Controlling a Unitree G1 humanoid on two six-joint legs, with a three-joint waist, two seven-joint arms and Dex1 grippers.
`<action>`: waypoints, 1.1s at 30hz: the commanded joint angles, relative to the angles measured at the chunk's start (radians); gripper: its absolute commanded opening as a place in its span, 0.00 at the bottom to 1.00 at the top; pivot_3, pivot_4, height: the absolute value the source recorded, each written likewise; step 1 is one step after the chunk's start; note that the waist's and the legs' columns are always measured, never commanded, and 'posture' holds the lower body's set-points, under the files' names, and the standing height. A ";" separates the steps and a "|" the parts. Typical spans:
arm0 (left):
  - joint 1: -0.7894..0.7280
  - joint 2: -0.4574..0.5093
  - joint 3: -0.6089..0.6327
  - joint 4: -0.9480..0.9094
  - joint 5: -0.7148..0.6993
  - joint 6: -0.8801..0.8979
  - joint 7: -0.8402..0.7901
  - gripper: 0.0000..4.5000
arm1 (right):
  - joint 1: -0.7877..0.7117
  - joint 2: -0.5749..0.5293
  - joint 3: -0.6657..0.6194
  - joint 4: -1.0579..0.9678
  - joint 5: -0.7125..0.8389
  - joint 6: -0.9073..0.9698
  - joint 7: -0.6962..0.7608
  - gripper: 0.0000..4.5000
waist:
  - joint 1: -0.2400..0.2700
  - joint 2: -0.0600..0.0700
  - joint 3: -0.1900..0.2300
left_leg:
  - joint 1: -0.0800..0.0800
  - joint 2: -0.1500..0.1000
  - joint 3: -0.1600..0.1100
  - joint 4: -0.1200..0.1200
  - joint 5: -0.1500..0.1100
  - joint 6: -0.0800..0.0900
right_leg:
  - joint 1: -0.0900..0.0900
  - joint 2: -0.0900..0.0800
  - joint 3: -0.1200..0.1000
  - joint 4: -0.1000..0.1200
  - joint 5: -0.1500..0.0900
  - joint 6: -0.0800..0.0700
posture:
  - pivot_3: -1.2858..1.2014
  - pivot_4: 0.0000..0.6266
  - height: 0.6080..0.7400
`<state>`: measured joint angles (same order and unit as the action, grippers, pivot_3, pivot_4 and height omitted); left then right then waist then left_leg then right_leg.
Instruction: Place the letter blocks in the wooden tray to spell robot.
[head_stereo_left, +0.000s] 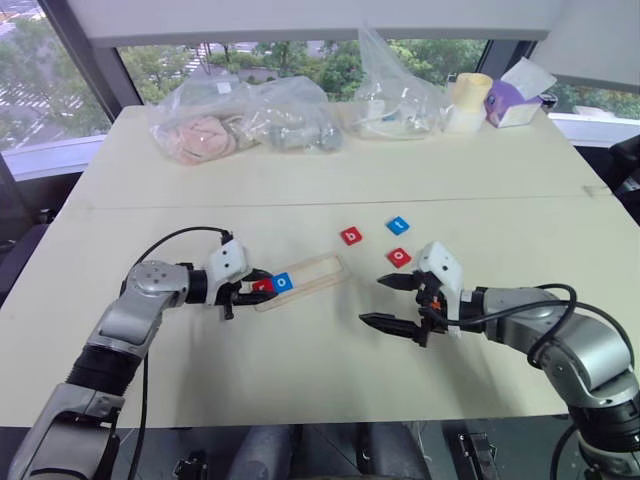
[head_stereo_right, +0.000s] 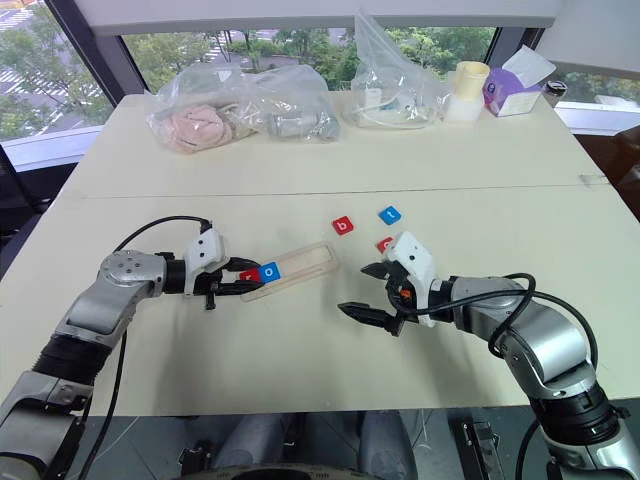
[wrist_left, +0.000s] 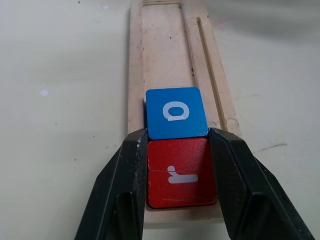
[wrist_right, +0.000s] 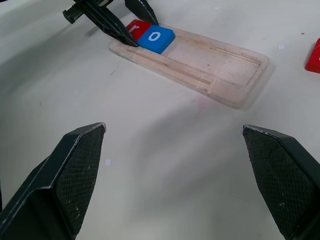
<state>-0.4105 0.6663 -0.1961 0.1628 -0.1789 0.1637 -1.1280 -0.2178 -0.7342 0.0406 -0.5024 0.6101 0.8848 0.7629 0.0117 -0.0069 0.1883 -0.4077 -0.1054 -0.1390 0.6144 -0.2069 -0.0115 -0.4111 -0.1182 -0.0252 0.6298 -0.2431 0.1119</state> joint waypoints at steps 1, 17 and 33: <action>-0.008 0.008 -0.048 0.041 0.026 0.012 -0.067 0.36 | -0.014 -0.002 -0.020 -0.007 -0.003 -0.024 0.000 1.00 | 0.001 0.000 0.000 | 0.000 0.000 0.000 0.000 0.000 0.000 | 0.000 0.000 0.000 0.000 0.000 0.000 | 0.52 0.24 1.00; -0.051 -0.026 -0.001 0.023 -0.012 0.127 -0.065 0.99 | 0.014 0.016 -0.026 -0.012 -0.016 -0.047 -0.032 1.00 | -0.003 0.000 0.000 | 0.000 -0.001 -0.001 0.002 0.000 0.001 | 0.001 0.000 0.000 0.000 -0.001 0.000 | 0.52 0.24 1.00; 0.041 -0.005 -0.047 0.036 0.071 0.048 -0.026 0.73 | 0.006 0.030 -0.013 0.004 -0.029 -0.059 -0.039 1.00 | 0.000 0.001 -0.001 | 0.000 0.000 -0.001 -0.001 0.000 0.000 | 0.000 0.000 0.000 0.000 0.000 0.001 | 0.52 0.24 1.00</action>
<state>-0.4006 0.6516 -0.2131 0.1551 -0.1464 0.1799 -1.1563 -0.2003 -0.7101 0.0353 -0.4836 0.5790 0.8436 0.7229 0.0121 -0.0059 0.1875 -0.4076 -0.1057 -0.1395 0.6140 -0.2070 -0.0110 -0.4111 -0.1183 -0.0253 0.6299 -0.2435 0.1124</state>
